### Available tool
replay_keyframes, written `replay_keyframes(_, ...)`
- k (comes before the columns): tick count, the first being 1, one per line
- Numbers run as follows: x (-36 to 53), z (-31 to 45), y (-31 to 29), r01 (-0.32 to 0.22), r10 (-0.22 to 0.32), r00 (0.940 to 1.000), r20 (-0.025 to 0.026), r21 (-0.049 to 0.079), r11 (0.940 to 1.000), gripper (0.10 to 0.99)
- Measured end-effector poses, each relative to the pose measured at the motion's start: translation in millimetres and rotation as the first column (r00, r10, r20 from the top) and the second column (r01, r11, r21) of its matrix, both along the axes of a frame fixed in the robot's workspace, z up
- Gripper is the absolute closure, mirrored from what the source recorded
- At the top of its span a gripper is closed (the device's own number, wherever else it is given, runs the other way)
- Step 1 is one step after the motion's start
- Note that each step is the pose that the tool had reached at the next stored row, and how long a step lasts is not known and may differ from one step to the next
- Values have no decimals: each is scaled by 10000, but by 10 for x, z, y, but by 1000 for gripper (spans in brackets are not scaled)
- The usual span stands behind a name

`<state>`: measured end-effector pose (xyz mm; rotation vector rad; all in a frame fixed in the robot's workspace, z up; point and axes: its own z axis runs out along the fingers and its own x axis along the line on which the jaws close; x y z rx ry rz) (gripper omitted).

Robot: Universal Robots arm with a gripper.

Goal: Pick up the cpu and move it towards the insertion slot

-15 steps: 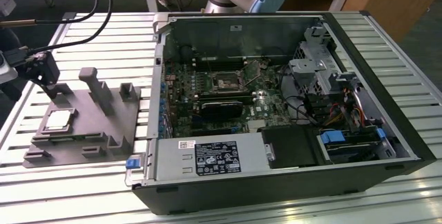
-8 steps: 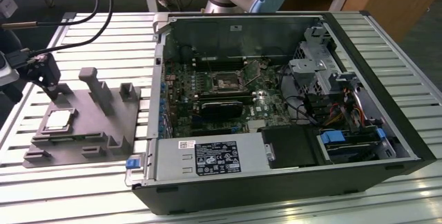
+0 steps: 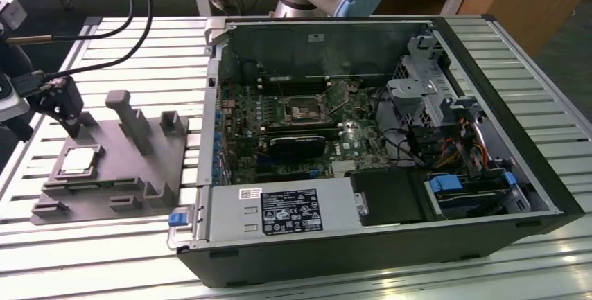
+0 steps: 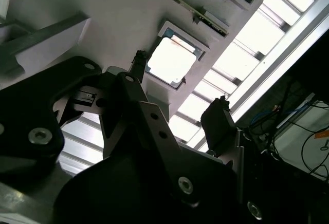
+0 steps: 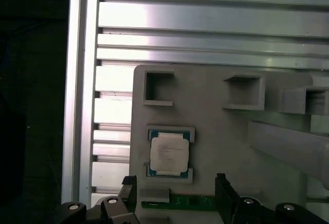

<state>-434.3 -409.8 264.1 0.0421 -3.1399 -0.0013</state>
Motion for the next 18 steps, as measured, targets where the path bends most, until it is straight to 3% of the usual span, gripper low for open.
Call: replay_keyframes(18,-11,-209,-3,-2,2,10000,0,0,10000,380)
